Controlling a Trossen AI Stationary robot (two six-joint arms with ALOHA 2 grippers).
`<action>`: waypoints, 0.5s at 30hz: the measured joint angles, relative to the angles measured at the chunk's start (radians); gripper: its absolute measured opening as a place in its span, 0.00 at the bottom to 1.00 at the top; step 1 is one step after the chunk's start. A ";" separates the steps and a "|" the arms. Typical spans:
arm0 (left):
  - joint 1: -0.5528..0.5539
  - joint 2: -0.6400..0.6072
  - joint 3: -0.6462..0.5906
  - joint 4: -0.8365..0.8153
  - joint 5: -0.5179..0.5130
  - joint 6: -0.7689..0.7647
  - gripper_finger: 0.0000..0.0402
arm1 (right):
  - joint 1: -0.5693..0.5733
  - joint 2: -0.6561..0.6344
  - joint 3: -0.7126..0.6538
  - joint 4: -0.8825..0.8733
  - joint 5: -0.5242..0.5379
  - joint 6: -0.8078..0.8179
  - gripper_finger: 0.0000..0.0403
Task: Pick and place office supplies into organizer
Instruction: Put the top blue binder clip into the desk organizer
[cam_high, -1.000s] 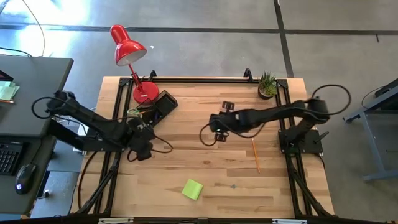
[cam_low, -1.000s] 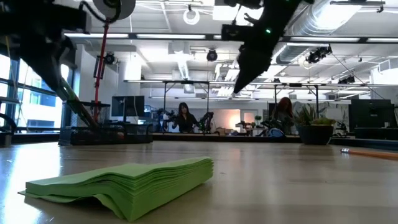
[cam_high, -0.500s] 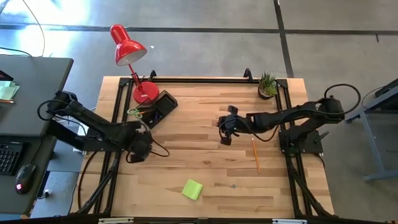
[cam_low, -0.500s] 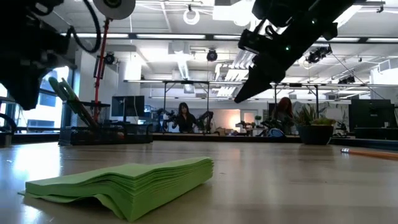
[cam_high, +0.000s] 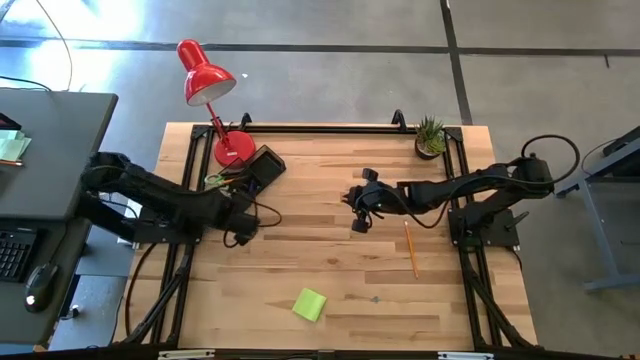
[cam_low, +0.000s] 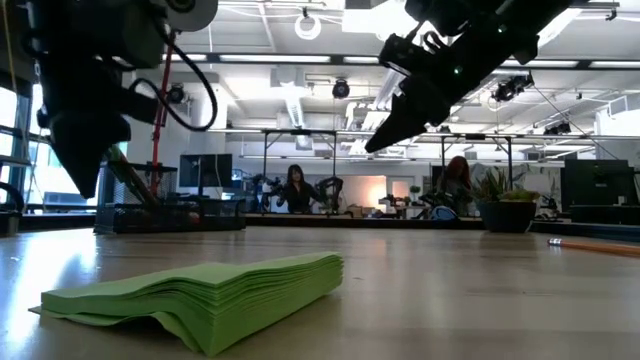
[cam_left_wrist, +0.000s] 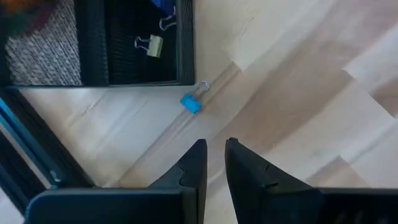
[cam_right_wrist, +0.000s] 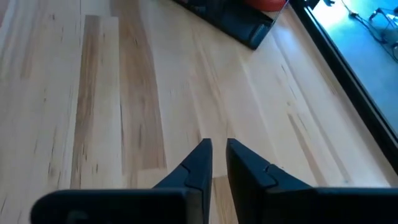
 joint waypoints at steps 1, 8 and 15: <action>0.015 0.015 0.000 0.001 0.007 -0.003 0.11 | 0.000 0.000 0.000 0.002 -0.004 -0.010 0.10; 0.062 0.089 0.000 0.099 0.040 0.031 0.11 | -0.008 0.000 0.000 0.017 -0.018 -0.107 0.10; 0.061 0.089 0.000 0.031 0.057 -0.089 0.11 | -0.060 0.000 0.000 0.044 -0.087 -0.171 0.10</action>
